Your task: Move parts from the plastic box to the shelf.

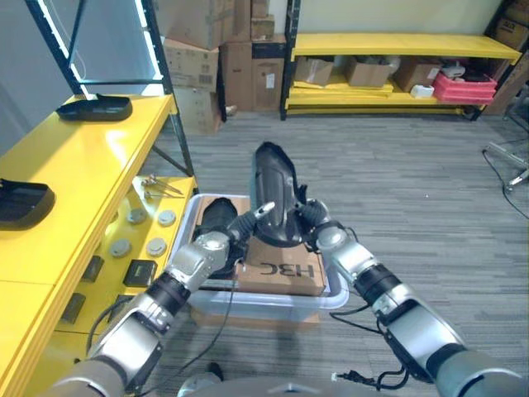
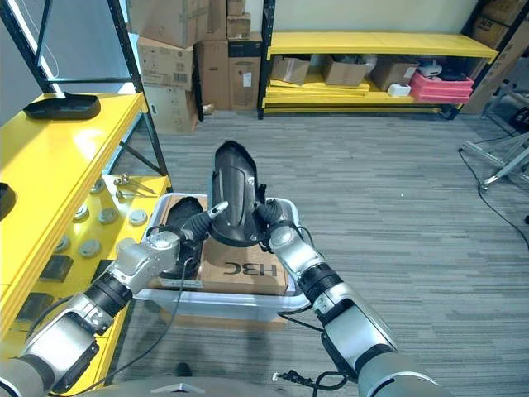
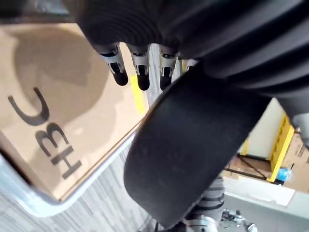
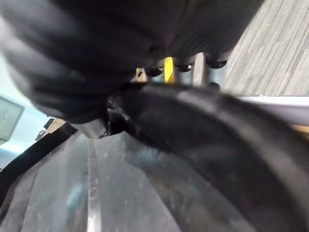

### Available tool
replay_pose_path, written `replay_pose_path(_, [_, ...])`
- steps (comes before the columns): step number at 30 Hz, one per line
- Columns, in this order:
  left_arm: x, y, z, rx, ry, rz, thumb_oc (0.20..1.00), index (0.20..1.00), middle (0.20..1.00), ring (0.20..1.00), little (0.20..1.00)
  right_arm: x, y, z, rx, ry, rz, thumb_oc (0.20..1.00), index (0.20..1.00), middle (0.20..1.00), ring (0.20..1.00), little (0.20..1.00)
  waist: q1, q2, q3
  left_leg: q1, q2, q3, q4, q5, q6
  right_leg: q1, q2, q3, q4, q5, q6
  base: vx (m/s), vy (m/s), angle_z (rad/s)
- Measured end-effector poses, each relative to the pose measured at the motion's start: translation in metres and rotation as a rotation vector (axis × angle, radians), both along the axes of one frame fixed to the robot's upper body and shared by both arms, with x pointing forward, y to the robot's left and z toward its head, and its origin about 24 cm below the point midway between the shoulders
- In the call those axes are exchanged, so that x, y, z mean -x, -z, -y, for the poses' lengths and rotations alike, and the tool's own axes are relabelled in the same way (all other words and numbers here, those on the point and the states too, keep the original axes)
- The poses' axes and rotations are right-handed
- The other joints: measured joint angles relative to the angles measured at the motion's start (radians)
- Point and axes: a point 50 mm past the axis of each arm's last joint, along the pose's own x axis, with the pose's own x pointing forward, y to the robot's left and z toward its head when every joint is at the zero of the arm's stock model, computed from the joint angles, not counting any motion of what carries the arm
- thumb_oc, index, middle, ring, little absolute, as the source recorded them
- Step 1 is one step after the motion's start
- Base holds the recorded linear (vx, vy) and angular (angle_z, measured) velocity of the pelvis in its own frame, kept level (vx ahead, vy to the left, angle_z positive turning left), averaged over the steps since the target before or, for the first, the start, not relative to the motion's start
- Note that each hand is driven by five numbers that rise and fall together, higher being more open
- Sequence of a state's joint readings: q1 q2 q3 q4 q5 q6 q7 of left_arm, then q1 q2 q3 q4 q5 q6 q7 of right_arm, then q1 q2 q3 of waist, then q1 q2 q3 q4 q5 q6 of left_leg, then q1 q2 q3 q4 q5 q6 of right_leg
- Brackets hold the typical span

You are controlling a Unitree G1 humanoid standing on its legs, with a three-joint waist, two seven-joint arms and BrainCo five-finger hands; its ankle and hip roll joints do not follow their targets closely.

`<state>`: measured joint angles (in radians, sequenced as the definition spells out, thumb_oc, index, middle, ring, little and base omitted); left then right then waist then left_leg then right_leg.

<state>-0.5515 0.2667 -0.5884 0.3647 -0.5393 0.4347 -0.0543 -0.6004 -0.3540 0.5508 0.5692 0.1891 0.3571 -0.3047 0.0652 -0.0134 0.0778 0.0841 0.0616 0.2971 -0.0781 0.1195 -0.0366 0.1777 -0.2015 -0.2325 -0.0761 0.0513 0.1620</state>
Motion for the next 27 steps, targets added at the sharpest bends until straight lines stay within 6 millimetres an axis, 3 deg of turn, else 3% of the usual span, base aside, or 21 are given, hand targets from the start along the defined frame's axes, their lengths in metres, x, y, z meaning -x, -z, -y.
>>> replay_pose_path(1, [-0.002, -0.002, -0.001, -0.031, 0.024, 0.018, 0.200, 0.200, 0.200, 0.200, 0.200, 0.000, 0.000, 0.001, 0.002, 0.001, -0.001, 0.200, 0.200, 0.200, 0.200, 0.200, 0.002, 0.000, 0.000, 0.000, 0.000, 0.000, 0.000, 0.000, 0.000, 0.000, -0.001, 0.000, 0.000, 0.000, 0.000, 0.00, 0.000, 0.00])
replay_pose_path(10, [-0.006, -0.006, -0.016, -0.150, 0.051, 0.076, 0.200, 0.200, 0.200, 0.200, 0.200, -0.001, -0.004, 0.002, -0.004, -0.018, 0.042, 0.200, 0.200, 0.200, 0.200, 0.200, -0.006, 0.001, -0.001, 0.001, -0.001, 0.000, 0.000, 0.000, 0.000, 0.001, -0.001, 0.000, 0.000, 0.000, 0.000, 0.00, 0.000, 0.00])
replay_pose_path(22, [-0.004, -0.005, -0.009, -0.136, -0.034, 0.060, 0.200, 0.200, 0.200, 0.200, 0.200, 0.000, -0.002, 0.000, -0.066, 0.022, 0.028, 0.200, 0.200, 0.200, 0.200, 0.200, 0.012, 0.001, -0.001, 0.002, -0.001, -0.001, 0.000, 0.000, 0.000, 0.002, -0.001, -0.001, 0.001, 0.000, 0.000, 0.00, 0.000, 0.00])
replay_pose_path(23, [-0.003, -0.005, -0.009, -0.132, -0.043, 0.061, 0.200, 0.200, 0.200, 0.200, 0.200, 0.000, -0.002, -0.001, -0.074, 0.029, 0.029, 0.407, 0.407, 0.407, 0.407, 0.407, 0.014, 0.001, -0.001, 0.002, -0.001, -0.002, 0.000, 0.000, 0.000, 0.003, -0.001, -0.002, 0.001, 0.000, 0.000, 0.00, 0.000, 0.00])
replay_pose_path(24, [-0.002, -0.004, -0.009, -0.129, -0.060, 0.062, 0.200, 0.200, 0.200, 0.200, 0.200, 0.000, -0.003, -0.002, -0.110, 0.044, 0.026, 1.000, 1.000, 1.000, 1.000, 1.000, 0.017, 0.001, -0.001, 0.002, -0.001, -0.002, 0.000, 0.000, 0.000, 0.003, -0.001, -0.002, 0.001, 0.000, 0.000, 0.00, 0.000, 0.00])
replay_pose_path(27, [0.001, 0.002, -0.012, -0.072, -0.127, 0.047, 0.200, 0.200, 0.200, 0.200, 0.200, -0.002, -0.007, -0.007, -0.260, 0.123, 0.024, 1.000, 1.000, 1.000, 1.000, 1.000, 0.019, 0.001, -0.001, 0.003, -0.001, -0.005, 0.000, 0.001, 0.000, 0.006, -0.001, -0.005, -0.001, 0.000, 0.000, 0.00, 0.000, 0.00])
